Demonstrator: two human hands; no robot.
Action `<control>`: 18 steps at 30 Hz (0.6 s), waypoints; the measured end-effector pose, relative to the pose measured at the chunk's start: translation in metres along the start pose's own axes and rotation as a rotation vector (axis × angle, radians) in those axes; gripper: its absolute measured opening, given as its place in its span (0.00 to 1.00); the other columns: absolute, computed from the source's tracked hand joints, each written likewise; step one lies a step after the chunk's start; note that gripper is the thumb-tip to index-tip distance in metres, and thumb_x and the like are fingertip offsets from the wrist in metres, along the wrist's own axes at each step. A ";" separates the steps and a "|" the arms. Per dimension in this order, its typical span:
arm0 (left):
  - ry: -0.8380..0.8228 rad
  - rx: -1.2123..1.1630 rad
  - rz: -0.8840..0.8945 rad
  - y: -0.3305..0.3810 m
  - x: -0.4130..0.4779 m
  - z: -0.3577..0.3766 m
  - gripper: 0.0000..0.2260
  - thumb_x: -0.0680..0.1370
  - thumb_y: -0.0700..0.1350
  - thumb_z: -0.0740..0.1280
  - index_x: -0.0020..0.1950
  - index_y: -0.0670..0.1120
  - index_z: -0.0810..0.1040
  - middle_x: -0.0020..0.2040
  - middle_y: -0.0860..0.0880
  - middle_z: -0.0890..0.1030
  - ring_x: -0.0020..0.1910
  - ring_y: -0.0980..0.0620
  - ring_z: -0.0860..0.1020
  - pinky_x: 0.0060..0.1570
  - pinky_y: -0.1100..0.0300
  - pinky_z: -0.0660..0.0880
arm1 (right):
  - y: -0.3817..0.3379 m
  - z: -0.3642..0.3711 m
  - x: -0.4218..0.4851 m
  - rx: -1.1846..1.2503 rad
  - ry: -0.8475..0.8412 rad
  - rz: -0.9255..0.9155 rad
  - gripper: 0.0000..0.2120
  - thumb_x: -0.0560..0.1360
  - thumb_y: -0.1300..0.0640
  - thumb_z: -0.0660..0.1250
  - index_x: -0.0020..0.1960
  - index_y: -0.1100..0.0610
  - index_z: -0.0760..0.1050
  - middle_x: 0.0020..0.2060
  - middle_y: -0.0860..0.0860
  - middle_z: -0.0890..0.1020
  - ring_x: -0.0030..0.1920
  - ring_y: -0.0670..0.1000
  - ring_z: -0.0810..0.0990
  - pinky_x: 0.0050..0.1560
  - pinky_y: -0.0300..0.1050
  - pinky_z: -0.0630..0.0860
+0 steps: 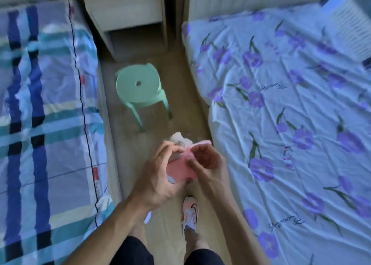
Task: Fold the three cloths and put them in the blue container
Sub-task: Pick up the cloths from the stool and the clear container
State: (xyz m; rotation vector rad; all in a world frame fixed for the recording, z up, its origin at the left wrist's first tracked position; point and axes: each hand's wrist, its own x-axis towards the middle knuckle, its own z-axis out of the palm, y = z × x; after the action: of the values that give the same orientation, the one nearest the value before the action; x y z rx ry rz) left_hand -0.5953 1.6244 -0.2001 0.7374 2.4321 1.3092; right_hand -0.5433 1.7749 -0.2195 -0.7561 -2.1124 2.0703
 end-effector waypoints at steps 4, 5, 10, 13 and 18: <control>0.004 0.028 0.072 0.068 -0.007 -0.017 0.27 0.64 0.53 0.80 0.60 0.51 0.75 0.57 0.60 0.73 0.55 0.64 0.77 0.50 0.65 0.77 | -0.061 -0.023 -0.038 0.035 0.045 -0.028 0.06 0.73 0.62 0.73 0.49 0.60 0.80 0.43 0.55 0.86 0.45 0.50 0.86 0.45 0.44 0.81; 0.004 0.021 0.085 0.082 -0.008 -0.018 0.27 0.64 0.54 0.79 0.60 0.50 0.75 0.57 0.59 0.74 0.54 0.62 0.78 0.49 0.64 0.77 | -0.072 -0.026 -0.047 0.012 0.053 -0.024 0.06 0.72 0.60 0.73 0.49 0.56 0.81 0.43 0.54 0.87 0.45 0.51 0.86 0.46 0.47 0.82; -0.028 0.016 0.181 0.134 -0.009 -0.016 0.18 0.69 0.52 0.69 0.57 0.52 0.76 0.56 0.59 0.75 0.52 0.58 0.80 0.50 0.55 0.79 | -0.110 -0.042 -0.094 0.072 0.234 -0.017 0.07 0.75 0.58 0.70 0.52 0.51 0.84 0.45 0.54 0.88 0.48 0.51 0.87 0.50 0.50 0.82; -0.120 -0.005 0.253 0.159 -0.009 -0.013 0.09 0.75 0.50 0.63 0.53 0.52 0.77 0.51 0.59 0.75 0.51 0.60 0.79 0.51 0.60 0.76 | -0.122 -0.049 -0.128 0.144 0.363 -0.039 0.09 0.77 0.65 0.68 0.54 0.56 0.83 0.47 0.54 0.88 0.51 0.53 0.87 0.56 0.49 0.81; -0.297 -0.008 0.351 0.205 -0.022 -0.008 0.13 0.71 0.40 0.71 0.48 0.58 0.78 0.45 0.59 0.82 0.46 0.65 0.80 0.46 0.74 0.72 | -0.131 -0.067 -0.190 0.200 0.648 -0.049 0.10 0.77 0.67 0.67 0.53 0.57 0.83 0.46 0.53 0.89 0.51 0.51 0.87 0.51 0.40 0.79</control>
State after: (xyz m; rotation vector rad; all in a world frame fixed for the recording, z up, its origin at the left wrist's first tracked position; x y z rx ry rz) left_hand -0.5191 1.7004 -0.0245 1.3017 2.1247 1.2176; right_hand -0.3882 1.7650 -0.0368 -1.1334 -1.5305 1.6618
